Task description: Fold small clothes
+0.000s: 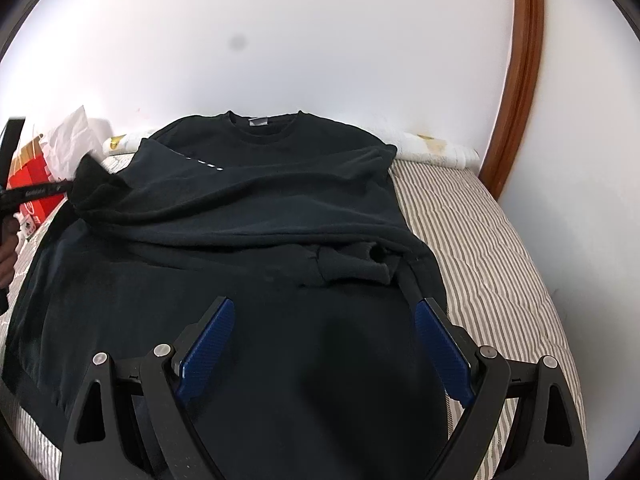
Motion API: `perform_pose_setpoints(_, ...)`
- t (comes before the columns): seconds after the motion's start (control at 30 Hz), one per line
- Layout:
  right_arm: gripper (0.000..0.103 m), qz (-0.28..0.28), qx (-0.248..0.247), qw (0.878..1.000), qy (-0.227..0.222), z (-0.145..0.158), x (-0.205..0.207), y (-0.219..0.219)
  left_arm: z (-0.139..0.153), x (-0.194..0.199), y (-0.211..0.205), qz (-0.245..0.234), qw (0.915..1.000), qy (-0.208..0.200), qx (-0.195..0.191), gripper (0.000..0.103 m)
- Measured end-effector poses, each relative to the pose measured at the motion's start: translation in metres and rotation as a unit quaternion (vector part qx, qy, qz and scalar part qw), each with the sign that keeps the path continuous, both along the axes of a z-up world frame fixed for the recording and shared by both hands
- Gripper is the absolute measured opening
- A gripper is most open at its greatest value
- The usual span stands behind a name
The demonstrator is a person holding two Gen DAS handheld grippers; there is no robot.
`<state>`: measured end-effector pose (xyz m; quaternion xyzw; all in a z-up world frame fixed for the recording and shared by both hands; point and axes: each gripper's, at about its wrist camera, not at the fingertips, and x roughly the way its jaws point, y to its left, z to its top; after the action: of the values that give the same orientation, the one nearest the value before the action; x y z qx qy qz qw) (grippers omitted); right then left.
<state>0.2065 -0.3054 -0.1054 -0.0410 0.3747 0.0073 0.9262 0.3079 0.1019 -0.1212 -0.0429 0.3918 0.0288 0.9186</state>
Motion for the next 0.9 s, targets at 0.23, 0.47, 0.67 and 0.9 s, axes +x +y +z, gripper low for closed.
perform_pose_setpoints(0.23,0.091,-0.001,-0.015,1.0,0.001,0.004,0.008,0.008,-0.011,0.009,0.021,-0.025,0.9975,0.018,-0.064,0.059)
perform_pose_setpoints(0.47,0.091,-0.012,-0.03,0.999,0.007,0.003,0.006,0.01,-0.035,0.04,-0.005,-0.049,0.9967,0.045,-0.047,0.054)
perform_pose_setpoints(0.67,0.091,-0.02,-0.037,0.999,0.012,0.002,0.009,0.008,-0.043,0.043,-0.008,-0.062,0.9957,0.047,-0.051,0.027)
perform_pose_setpoints(0.9,0.091,-0.021,-0.03,0.999,0.011,-0.001,0.013,0.01,-0.006,0.02,-0.006,-0.089,0.9942,-0.016,-0.058,0.009)
